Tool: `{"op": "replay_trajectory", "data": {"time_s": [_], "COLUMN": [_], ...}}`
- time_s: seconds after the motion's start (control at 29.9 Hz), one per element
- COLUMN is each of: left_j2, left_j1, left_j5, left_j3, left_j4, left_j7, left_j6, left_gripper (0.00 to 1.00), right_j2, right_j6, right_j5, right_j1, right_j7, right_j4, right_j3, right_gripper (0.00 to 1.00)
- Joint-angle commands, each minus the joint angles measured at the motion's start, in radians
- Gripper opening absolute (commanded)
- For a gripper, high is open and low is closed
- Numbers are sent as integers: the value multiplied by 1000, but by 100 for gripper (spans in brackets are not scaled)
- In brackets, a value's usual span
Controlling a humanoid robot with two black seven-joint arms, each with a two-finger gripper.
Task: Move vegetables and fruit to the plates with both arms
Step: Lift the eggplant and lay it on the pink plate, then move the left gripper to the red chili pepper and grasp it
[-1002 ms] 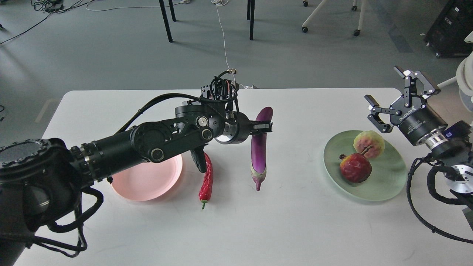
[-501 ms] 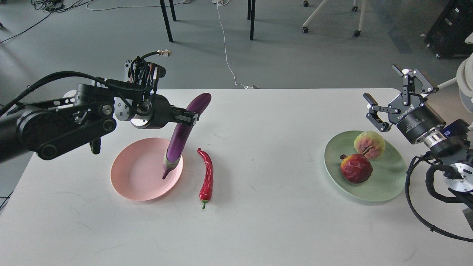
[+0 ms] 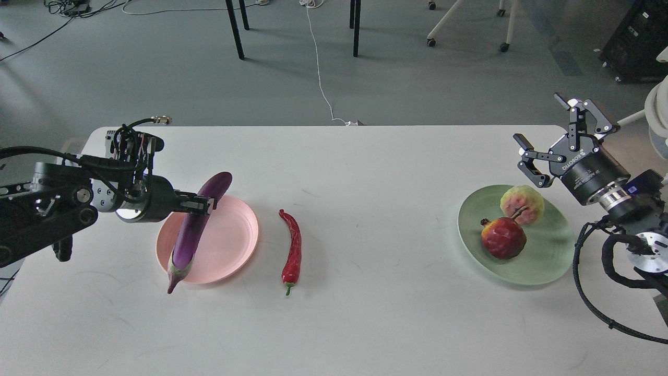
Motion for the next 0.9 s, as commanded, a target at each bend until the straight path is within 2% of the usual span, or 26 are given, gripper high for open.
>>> {"op": "replay_trajectory", "data": {"time_s": [0.0, 0.13, 0.37, 0.47, 0.57, 0.77, 0.87], "left_j2": [1, 2, 5, 7, 1, -28, -56], "left_j1": [18, 32, 35, 32, 18, -100, -117], "left_j5": [1, 0, 6, 15, 14, 3, -2], "left_j3": [2, 2, 2, 0, -6, -52, -139], "left_j4": [7, 8, 22, 24, 24, -4, -85], "left_j7": [1, 1, -2, -24, -47, -42, -21], "left_j6": [0, 0, 0, 0, 0, 0, 0], "left_gripper": [28, 36, 63, 67, 80, 82, 82], "right_j2": [-3, -1, -1, -1, -3, -4, -3], "right_j6": [0, 0, 0, 0, 0, 0, 0], "right_j5": [0, 0, 0, 0, -1, -6, -8], "right_j1": [0, 0, -2, 0, 0, -2, -2], "right_j7": [0, 0, 0, 0, 0, 0, 0], "right_j4": [0, 0, 0, 0, 2, 2, 2], "right_j3": [0, 0, 0, 0, 0, -2, -2], "right_gripper": [96, 96, 96, 96, 96, 96, 96]}}
